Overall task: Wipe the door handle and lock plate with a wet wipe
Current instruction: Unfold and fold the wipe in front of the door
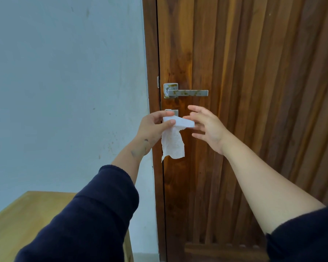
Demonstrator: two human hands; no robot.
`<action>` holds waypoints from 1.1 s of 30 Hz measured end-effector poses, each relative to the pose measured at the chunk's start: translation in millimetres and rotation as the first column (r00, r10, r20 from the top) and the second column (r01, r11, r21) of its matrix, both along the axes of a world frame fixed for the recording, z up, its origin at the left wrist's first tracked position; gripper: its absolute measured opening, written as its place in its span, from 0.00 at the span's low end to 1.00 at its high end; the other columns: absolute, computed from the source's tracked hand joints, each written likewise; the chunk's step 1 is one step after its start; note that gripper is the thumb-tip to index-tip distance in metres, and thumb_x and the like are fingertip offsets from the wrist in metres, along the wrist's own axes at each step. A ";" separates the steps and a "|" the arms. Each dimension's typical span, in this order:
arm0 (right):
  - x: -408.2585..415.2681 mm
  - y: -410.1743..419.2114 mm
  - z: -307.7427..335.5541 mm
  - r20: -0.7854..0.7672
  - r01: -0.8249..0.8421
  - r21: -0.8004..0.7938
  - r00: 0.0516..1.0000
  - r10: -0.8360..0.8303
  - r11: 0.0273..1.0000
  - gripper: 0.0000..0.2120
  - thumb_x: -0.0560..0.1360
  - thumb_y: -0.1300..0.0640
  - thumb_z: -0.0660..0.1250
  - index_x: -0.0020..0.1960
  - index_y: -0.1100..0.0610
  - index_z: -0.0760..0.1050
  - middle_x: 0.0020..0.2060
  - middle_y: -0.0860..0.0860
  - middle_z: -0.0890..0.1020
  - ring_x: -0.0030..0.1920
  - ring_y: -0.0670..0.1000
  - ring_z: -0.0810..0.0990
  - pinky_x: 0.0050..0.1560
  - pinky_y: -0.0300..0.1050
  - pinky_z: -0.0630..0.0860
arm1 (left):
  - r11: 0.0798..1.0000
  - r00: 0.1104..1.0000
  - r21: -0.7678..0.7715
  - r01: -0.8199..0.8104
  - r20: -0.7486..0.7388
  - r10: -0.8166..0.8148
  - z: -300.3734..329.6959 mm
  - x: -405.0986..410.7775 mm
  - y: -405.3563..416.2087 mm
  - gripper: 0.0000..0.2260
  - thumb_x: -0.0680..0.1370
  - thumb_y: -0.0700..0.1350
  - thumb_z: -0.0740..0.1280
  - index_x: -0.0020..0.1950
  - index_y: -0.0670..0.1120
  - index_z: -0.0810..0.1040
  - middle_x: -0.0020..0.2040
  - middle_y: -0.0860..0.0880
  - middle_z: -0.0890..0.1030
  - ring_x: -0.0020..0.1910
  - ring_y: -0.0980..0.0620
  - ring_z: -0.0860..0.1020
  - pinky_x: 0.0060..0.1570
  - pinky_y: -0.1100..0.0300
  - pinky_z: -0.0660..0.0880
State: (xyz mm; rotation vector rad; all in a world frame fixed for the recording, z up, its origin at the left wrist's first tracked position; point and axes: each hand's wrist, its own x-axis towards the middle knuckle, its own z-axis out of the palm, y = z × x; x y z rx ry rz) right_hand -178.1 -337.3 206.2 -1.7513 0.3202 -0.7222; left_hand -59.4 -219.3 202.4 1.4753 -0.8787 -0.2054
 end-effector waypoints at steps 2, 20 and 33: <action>1.4 -2.0 0.0 -0.090 -0.067 0.065 0.993 0.073 0.996 0.21 0.78 0.42 0.60 0.68 0.47 0.67 0.63 0.48 0.74 0.61 0.50 0.74 0.66 0.54 0.65 | 0.999 0.999 0.003 0.046 0.018 -0.046 1.7 0.3 0.7 0.07 0.76 0.44 0.71 0.52 0.53 0.80 0.56 0.48 0.80 0.56 0.47 0.78 0.56 0.52 0.78; -3.2 -10.0 4.8 -0.025 -0.069 0.177 0.997 0.074 0.982 0.10 0.76 0.59 0.67 0.58 0.56 0.76 0.52 0.53 0.82 0.53 0.52 0.82 0.47 0.45 0.81 | 0.968 0.991 0.228 0.104 -0.107 -0.082 0.1 7.6 -0.1 0.15 0.74 0.49 0.72 0.58 0.46 0.80 0.52 0.45 0.81 0.45 0.51 0.76 0.44 0.61 0.73; -2.1 -15.2 6.1 -0.025 0.034 -0.085 0.999 -0.037 0.996 0.06 0.73 0.65 0.69 0.48 0.57 0.82 0.52 0.53 0.81 0.55 0.50 0.79 0.51 0.43 0.80 | 0.980 0.994 0.171 0.098 0.040 -0.106 5.2 11.5 0.8 0.05 0.76 0.40 0.69 0.48 0.49 0.80 0.50 0.48 0.81 0.51 0.50 0.78 0.47 0.62 0.78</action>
